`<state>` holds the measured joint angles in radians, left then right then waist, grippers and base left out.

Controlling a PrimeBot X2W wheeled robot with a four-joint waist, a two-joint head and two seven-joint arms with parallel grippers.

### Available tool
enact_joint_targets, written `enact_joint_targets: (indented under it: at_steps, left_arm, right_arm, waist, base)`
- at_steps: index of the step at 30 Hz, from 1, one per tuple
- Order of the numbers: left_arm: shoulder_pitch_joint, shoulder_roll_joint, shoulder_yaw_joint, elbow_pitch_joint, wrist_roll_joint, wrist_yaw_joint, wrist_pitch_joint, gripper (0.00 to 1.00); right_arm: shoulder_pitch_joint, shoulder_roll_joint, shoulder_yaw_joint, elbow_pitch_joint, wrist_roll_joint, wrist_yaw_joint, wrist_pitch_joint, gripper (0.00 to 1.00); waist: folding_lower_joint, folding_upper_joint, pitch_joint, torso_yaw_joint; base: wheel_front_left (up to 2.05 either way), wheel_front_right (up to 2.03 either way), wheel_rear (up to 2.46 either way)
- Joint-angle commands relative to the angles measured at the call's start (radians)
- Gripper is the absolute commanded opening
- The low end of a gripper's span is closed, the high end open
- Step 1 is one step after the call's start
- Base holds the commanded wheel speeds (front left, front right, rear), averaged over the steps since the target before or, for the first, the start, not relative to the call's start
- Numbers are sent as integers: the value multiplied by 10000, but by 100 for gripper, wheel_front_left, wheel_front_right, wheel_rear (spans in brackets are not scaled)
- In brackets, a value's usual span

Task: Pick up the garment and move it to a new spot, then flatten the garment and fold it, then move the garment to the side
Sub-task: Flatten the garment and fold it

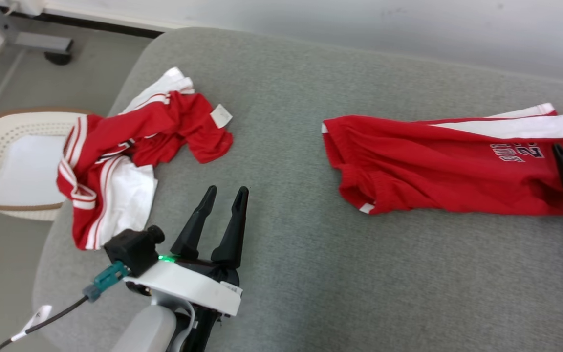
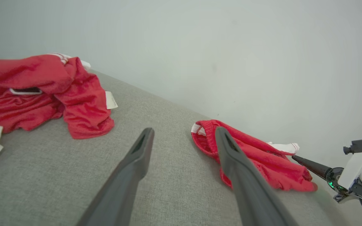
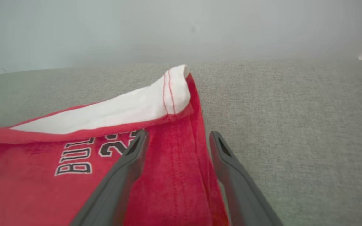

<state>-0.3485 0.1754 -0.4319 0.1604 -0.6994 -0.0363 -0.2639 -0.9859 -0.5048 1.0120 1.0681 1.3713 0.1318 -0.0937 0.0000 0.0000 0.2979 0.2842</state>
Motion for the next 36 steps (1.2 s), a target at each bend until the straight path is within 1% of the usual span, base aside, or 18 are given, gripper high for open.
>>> enact_joint_targets:
  at_steps: [1,7,9,12,13,14,15,16,17,20,22,26,33,36]
  left_arm:
    - [109,-81,130,53,202,-102,-6,100]
    - [263,-563,488,212,611,-447,-5,100]
    - [328,-662,574,277,735,-523,-5,100]
    - [394,-814,703,364,854,-624,-6,100]
    - [436,-854,743,387,891,-644,-6,100]
    - [476,-889,773,414,925,-671,-5,100]
    - [504,-922,805,438,959,-685,-5,100]
    - [518,-948,838,456,1001,-703,-7,100]
    - [525,-982,876,469,1057,-724,-7,100]
    - [567,-1050,910,462,1288,-767,-5,100]
    - [617,-1058,974,460,1698,-780,-7,100]
    - [832,-1100,1270,521,2189,-778,-7,100]
    - [1256,-1117,1719,605,3447,-738,-7,100]
    - [1470,-1123,1923,664,3773,-750,-7,100]
  right_arm:
    - [-117,-125,44,224,43,-22,178,100]
    - [-367,-136,120,1052,276,-22,1498,100]
    - [-359,-68,127,1263,381,-22,2169,100]
    - [-147,116,320,1442,522,-22,3651,100]
    - [-157,141,335,1466,556,-22,3910,87]
    - [-188,189,339,1489,576,-22,4034,47]
    - [-230,225,353,1490,540,-22,4046,32]
    - [-304,250,344,1490,491,-21,3880,5]
    - [-378,264,309,1496,451,-19,3633,0]
    - [-455,233,173,1470,460,-21,2904,0]
    - [-319,238,109,1333,514,-21,2580,0]
    - [88,207,-270,973,936,-21,1965,0]
    - [1304,-36,-899,-220,1728,-21,1273,0]
    - [1872,-98,-1010,-717,1888,-21,1054,0]
  waist:
    - [0,0,63,252]
    - [0,0,97,638]
    - [0,0,77,707]
    - [0,0,13,766]
    - [0,0,-14,774]
    - [0,0,-47,782]
    - [0,0,-85,779]
    - [0,0,-116,771]
    - [0,0,-166,758]
    - [0,0,-332,679]
    - [0,0,-497,582]
    - [0,0,-932,311]
    - [0,0,-1732,-478]
    - [0,0,-2014,-873]
  base:
    - [0,0,0]
    - [0,0,0]
    - [0,0,0]
    - [0,0,0]
    - [0,0,0]
    - [0,0,0]
    - [0,0,0]
    - [0,0,0]
    - [0,0,0]
    - [0,0,0]
    - [0,0,0]
    - [0,0,0]
    - [0,0,0]
    - [0,0,0]
